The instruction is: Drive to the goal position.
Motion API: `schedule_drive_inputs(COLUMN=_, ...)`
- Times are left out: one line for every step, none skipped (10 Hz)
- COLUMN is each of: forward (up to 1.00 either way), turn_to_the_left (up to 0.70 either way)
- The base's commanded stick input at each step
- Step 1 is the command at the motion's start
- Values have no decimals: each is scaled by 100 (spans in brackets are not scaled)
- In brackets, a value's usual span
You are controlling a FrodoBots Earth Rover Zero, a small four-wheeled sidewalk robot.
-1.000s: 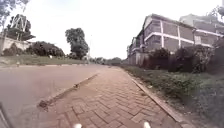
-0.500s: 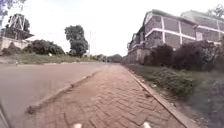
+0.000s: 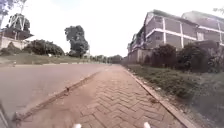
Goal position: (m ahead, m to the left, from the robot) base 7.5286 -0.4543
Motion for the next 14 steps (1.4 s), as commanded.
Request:
schedule_drive_inputs(forward=50, turn_to_the_left=0)
schedule_drive_inputs(forward=50, turn_to_the_left=0)
schedule_drive_inputs(forward=50, turn_to_the_left=0)
schedule_drive_inputs(forward=0, turn_to_the_left=0)
schedule_drive_inputs(forward=0, turn_to_the_left=0)
schedule_drive_inputs(forward=0, turn_to_the_left=0)
schedule_drive_inputs(forward=0, turn_to_the_left=0)
schedule_drive_inputs(forward=0, turn_to_the_left=0)
schedule_drive_inputs(forward=0, turn_to_the_left=0)
schedule_drive_inputs(forward=0, turn_to_the_left=0)
schedule_drive_inputs(forward=0, turn_to_the_left=0)
schedule_drive_inputs(forward=0, turn_to_the_left=0)
schedule_drive_inputs(forward=19, turn_to_the_left=0)
schedule_drive_inputs(forward=44, turn_to_the_left=0)
